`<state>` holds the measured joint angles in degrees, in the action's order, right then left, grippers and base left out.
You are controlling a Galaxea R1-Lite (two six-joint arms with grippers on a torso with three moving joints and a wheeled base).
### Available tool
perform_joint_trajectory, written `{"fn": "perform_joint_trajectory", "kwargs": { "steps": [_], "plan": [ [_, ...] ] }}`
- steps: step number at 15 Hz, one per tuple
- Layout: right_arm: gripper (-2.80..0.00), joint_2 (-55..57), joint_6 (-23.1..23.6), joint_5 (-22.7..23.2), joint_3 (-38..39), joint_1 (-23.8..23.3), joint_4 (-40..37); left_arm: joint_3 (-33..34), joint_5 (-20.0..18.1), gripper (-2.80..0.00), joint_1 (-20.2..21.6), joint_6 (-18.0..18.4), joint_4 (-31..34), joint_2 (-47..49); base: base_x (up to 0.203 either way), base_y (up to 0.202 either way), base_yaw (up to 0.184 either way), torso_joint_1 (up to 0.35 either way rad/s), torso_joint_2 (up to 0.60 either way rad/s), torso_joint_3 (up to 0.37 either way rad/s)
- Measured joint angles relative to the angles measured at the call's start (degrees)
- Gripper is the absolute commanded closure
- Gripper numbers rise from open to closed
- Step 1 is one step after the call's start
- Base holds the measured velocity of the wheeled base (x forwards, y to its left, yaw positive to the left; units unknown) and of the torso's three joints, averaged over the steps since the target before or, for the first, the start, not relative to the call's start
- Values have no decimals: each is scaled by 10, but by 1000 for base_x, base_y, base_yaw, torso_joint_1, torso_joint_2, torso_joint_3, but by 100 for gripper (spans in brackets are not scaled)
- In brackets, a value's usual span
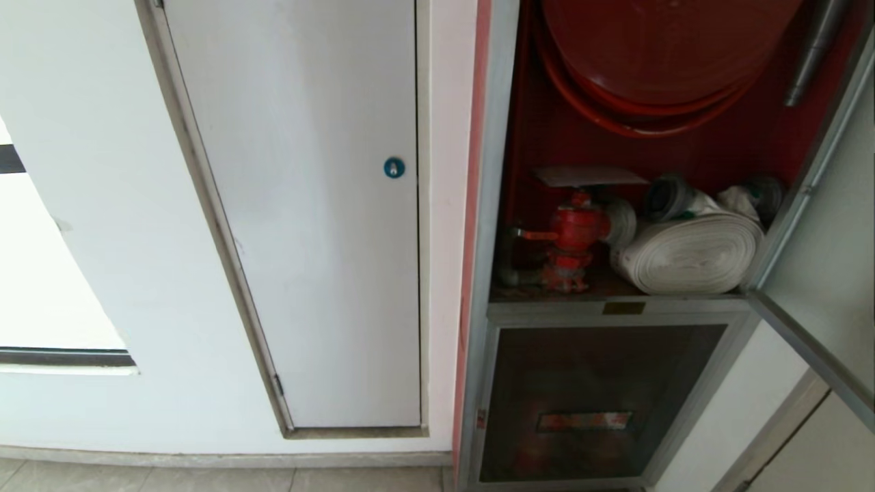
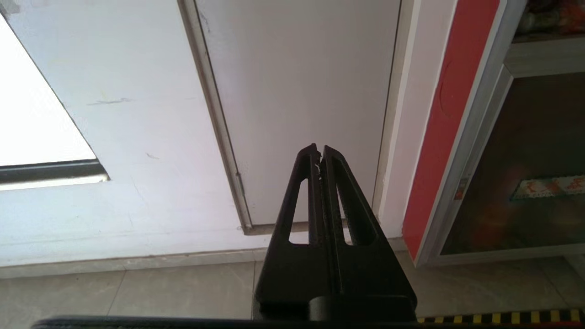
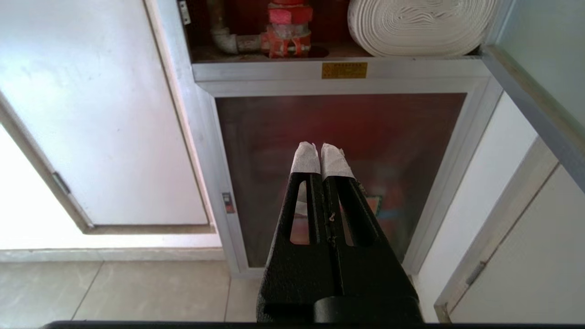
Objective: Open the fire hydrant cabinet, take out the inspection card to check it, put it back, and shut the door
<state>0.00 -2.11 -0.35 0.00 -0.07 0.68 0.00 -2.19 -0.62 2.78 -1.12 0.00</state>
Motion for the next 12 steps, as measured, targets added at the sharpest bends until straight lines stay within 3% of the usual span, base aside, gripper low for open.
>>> {"fn": "perform_joint_trajectory", "kwargs": {
  "steps": [12],
  "plan": [
    [0,0,0,0,0,0,0,0,0,0,0,0,0,0,197,0,0,1,2,3]
  ]
}}
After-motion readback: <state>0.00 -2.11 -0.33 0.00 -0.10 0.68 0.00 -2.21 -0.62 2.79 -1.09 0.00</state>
